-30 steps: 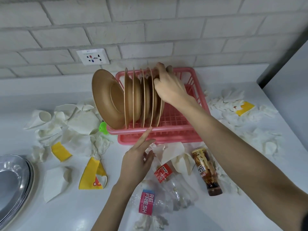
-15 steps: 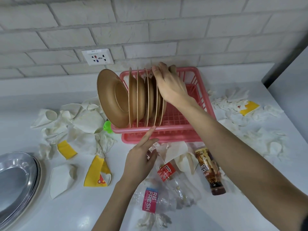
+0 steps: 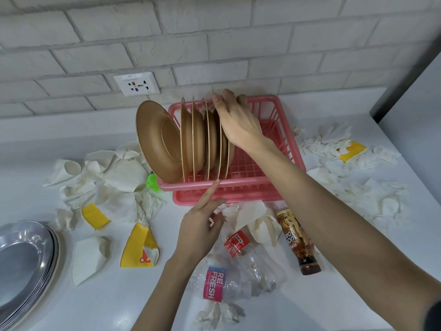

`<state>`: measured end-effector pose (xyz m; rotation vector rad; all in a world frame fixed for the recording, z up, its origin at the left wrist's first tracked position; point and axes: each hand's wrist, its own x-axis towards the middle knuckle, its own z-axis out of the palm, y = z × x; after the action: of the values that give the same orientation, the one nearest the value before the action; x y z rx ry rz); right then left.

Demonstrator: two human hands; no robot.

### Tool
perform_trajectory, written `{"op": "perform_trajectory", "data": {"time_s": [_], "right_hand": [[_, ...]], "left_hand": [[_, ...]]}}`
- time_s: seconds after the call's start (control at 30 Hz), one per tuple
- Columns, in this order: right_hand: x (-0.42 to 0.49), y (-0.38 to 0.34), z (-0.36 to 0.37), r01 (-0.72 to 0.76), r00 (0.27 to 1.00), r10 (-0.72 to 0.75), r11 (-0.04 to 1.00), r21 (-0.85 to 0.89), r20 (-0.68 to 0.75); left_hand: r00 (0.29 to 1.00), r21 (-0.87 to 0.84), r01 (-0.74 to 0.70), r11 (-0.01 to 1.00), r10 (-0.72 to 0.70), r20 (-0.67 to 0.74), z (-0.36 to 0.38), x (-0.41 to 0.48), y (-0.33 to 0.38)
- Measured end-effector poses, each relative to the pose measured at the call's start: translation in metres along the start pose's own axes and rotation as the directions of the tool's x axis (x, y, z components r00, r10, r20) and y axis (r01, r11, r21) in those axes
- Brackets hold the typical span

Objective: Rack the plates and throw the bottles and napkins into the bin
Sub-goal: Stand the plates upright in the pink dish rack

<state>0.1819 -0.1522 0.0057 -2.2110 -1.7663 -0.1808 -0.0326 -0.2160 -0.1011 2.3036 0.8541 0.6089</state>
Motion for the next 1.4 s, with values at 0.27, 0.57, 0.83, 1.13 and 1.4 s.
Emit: {"op": "perform_trajectory", "data": {"time_s": [0.27,0.57,0.83,1.13,1.4], "right_hand": [[-0.012,-0.005,-0.010,-0.225,0.969,0.248,0.904,0.364,-0.016],[-0.032,-0.052,-0.038,0.033,0.976,0.042,0.941,0.336,-0.214],[-0.056,-0.152,-0.002,0.339,0.940,-0.309,0.804,0.489,-0.143],[-0.066,-0.274,0.043,0.294,0.841,-0.481,0.791,0.537,0.248],[-0.068,-0.354,0.094,0.175,0.764,-0.430,0.856,0.486,0.482]], "left_hand": [[0.993,-0.093,-0.019,0.995,0.007,-0.121,-0.009,-0.005,0.002],[0.961,-0.137,0.037,0.990,-0.073,-0.267,-0.057,-0.015,-0.011],[0.887,-0.259,0.235,0.937,-0.316,-0.337,-0.123,-0.052,-0.049],[0.800,-0.243,0.373,0.895,-0.443,-0.404,-0.195,-0.137,-0.123],[0.654,-0.213,0.524,0.825,-0.550,-0.520,-0.256,-0.204,-0.204]]}}
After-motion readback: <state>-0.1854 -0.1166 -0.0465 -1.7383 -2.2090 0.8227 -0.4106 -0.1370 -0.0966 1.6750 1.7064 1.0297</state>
